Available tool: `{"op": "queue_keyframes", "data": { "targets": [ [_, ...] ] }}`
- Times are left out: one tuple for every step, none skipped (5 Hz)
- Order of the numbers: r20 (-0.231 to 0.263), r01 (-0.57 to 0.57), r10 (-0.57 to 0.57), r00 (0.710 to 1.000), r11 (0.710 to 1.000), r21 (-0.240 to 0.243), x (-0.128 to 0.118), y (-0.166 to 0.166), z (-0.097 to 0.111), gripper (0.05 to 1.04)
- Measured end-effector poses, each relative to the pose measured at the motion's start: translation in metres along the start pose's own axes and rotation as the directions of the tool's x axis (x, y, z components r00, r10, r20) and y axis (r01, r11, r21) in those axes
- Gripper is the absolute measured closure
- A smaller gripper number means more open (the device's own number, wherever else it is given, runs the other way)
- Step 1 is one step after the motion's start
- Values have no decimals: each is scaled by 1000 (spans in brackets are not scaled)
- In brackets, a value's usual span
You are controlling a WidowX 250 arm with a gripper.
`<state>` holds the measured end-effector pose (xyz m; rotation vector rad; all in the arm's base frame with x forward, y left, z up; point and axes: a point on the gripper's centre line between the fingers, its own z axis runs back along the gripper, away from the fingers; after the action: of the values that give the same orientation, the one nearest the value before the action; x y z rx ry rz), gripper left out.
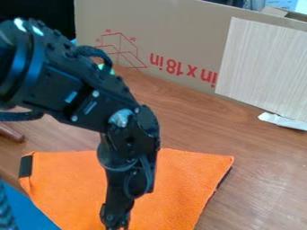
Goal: Unfold the cloth from the bottom right to the top left
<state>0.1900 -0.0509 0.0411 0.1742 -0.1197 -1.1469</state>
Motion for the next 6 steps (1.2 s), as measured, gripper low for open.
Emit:
{"op": "queue_keyframes", "data": {
  "targets": [
    [-4,19,-19,1000,1000,-1,4,-6,-6,83],
    [-10,48,-48,999,999,-14,7,-15,-10,83],
    [-8,66,-66,998,998,-11,10,-19,-11,83],
    [-27,68,-69,997,997,-20,9,-20,-17,83],
    [-47,72,-73,996,997,-25,8,-21,-25,83],
    [-55,71,-72,996,997,-24,10,-19,-29,161]
  ]
}}
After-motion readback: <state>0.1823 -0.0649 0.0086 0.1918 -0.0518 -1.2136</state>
